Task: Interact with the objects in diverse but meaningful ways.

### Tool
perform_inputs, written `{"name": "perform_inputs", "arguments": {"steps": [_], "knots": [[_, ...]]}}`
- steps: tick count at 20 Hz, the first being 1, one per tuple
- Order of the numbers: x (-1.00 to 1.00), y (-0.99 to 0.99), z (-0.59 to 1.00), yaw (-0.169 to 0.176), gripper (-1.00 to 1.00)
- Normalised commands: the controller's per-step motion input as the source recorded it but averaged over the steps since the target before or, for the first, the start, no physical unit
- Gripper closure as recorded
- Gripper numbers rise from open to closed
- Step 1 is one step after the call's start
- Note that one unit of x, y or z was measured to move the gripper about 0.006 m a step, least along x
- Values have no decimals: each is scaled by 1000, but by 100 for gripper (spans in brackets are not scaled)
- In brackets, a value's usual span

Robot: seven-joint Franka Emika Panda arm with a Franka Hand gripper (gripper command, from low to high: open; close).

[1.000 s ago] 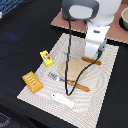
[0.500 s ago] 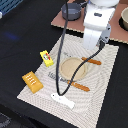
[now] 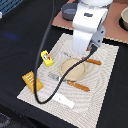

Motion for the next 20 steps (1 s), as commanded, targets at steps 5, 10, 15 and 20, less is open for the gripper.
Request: {"name": "perform_inputs", "arguments": {"steps": [5,10,15,20], "knots": [[0,-126,-322,17,100],[-66,-105,-499,29,100],[-105,-57,-472,34,100],[-34,-106,-431,16,100]]}}
